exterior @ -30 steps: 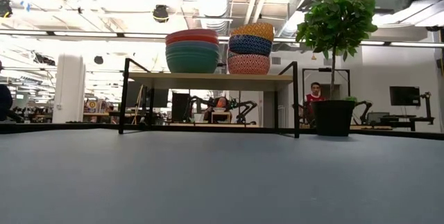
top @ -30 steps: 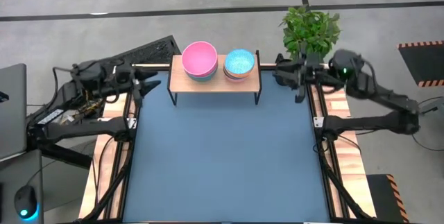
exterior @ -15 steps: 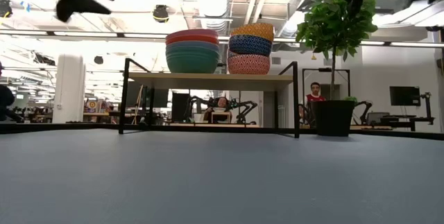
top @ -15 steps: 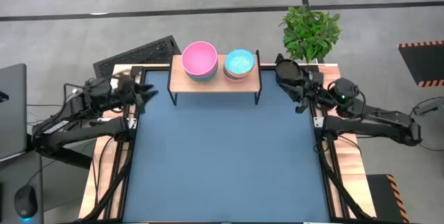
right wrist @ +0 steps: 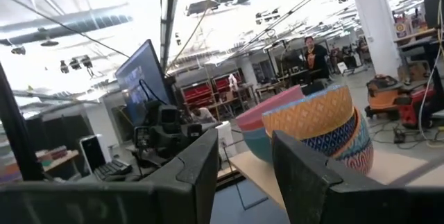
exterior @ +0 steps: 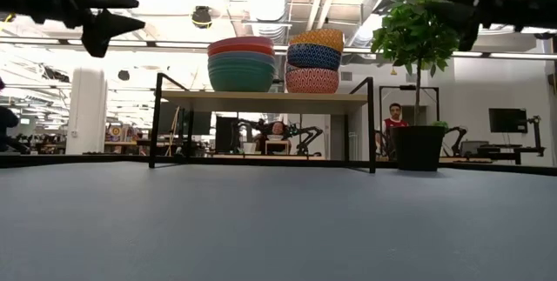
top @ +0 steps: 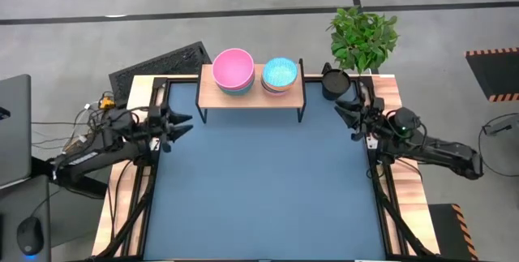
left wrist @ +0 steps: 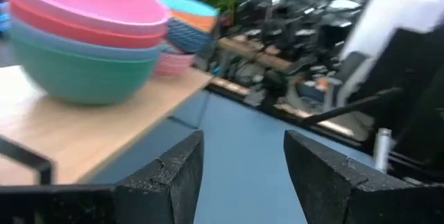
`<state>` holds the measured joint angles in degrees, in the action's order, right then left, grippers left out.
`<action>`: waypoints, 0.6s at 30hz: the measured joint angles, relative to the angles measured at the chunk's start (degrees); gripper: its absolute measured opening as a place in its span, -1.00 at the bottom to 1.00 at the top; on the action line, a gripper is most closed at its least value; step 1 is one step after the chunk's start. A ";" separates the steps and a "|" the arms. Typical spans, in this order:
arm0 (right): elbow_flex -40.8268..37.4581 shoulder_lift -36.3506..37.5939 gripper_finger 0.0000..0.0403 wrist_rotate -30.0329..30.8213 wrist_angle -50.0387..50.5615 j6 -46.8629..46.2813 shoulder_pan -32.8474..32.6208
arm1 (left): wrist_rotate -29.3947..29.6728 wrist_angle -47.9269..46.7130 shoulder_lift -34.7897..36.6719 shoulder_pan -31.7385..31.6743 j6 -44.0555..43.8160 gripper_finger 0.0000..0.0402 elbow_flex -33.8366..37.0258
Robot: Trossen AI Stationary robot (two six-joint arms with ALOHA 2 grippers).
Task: Place and stack bowls onto a shelf
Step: Return to Home Position
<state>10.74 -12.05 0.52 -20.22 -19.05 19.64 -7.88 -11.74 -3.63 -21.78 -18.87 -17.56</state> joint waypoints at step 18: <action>-10.27 9.12 -0.21 5.60 -0.88 -6.78 -1.63 | -2.57 17.68 3.45 10.29 -1.51 -0.08 16.95</action>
<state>0.47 -2.93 6.12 -21.10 -25.83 18.01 -10.44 5.94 -0.18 -11.49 -20.38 -0.61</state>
